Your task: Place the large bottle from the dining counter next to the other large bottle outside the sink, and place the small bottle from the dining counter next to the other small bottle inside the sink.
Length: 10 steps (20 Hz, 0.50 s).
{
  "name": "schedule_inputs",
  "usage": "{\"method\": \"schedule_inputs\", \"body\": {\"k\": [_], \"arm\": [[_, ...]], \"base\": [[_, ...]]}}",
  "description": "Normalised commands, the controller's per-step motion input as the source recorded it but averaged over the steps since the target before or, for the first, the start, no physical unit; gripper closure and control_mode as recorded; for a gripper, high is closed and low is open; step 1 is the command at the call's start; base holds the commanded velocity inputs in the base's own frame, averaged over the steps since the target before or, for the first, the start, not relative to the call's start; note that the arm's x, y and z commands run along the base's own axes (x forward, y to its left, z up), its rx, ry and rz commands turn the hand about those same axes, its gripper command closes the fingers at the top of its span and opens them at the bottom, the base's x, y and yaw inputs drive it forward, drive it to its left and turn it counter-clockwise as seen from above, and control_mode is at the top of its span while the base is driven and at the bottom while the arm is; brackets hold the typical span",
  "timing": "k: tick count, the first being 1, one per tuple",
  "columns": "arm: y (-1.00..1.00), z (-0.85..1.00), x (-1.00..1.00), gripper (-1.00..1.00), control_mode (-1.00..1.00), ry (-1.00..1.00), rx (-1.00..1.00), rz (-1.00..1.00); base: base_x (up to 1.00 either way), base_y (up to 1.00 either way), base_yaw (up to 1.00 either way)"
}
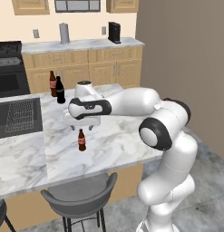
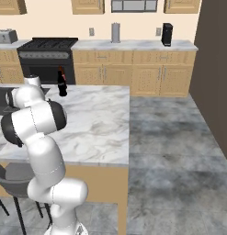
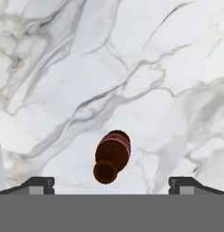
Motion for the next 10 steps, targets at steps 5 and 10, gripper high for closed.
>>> {"method": "schedule_inputs", "body": {"k": [5, 10], "arm": [[0.00, -0.13, 0.03, -1.00, -1.00, 0.00, 0.00, 0.00], [0.00, -0.11, 0.07, -1.00, -1.00, 0.00, 0.00, 0.00]], "base": [[0.00, 0.00, 0.00], [0.00, 0.00, 0.00]]}}
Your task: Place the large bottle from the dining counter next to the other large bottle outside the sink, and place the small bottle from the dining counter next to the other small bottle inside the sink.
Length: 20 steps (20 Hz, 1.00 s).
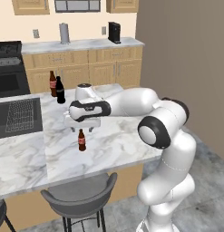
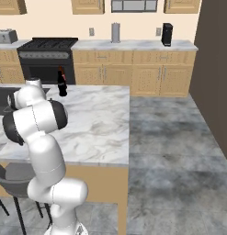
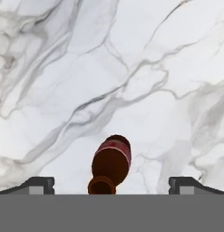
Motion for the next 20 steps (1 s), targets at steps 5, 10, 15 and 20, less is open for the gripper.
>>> {"method": "schedule_inputs", "body": {"k": [5, 10, 15, 20], "arm": [[0.02, 0.00, 0.00, -1.00, -1.00, 0.00, 0.00, 0.00], [0.06, 0.00, 0.00, -1.00, -1.00, 0.00, 0.00, 0.00], [0.06, -0.02, 0.00, -1.00, -1.00, 0.00, 0.00, 0.00], [0.00, -0.01, 0.00, -1.00, -1.00, 0.00, 0.00, 0.00]], "base": [[0.00, 0.00, 0.00], [0.00, 0.00, 0.00], [0.00, 0.00, 0.00], [0.00, 0.00, 0.00]]}}
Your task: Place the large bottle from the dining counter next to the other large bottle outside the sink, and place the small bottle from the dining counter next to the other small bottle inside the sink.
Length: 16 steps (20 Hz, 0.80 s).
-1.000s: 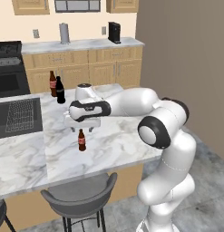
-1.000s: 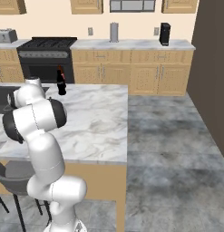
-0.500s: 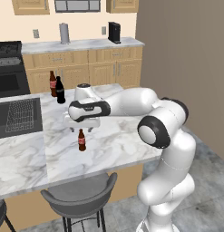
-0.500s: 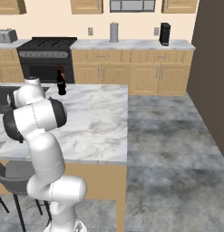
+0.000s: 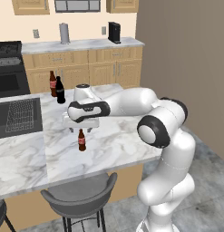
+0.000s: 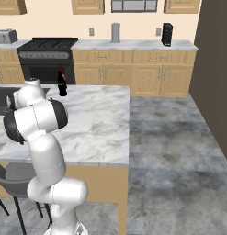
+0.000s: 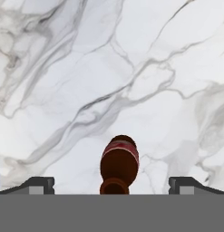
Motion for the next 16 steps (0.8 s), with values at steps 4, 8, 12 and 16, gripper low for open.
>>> {"method": "schedule_inputs", "body": {"k": [4, 8, 12, 16], "arm": [[0.00, -0.05, 0.00, -1.00, -1.00, 0.00, 0.00, 0.00], [0.00, -0.11, 0.00, -1.00, -1.00, 0.00, 0.00, 0.00], [0.00, -0.06, 0.00, -1.00, -1.00, 0.00, 0.00, 0.00], [0.00, -0.02, 0.00, -1.00, -1.00, 0.00, 0.00, 0.00]], "base": [[0.00, 0.00, 0.00], [0.00, 0.00, 0.00], [0.00, 0.00, 0.00], [0.00, 0.00, 0.00]]}}
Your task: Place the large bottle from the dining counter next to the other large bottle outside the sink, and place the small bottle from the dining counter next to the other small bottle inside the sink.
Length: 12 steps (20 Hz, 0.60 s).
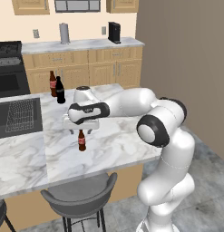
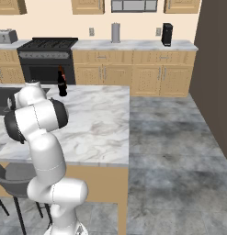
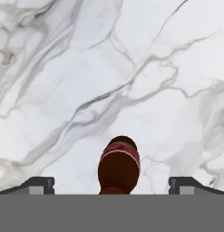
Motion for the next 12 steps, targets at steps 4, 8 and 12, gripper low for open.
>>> {"method": "schedule_inputs", "body": {"k": [4, 8, 12], "arm": [[0.00, 0.00, 0.05, -1.00, -1.00, 0.00, 0.00, 0.00], [0.00, 0.00, 0.06, -1.00, -1.00, 0.02, 0.00, 0.00], [0.00, 0.00, 0.02, -1.00, -1.00, 0.02, 0.00, 0.00]], "base": [[0.00, 0.00, 0.00], [0.00, 0.00, 0.00], [0.00, 0.00, 0.00]]}}
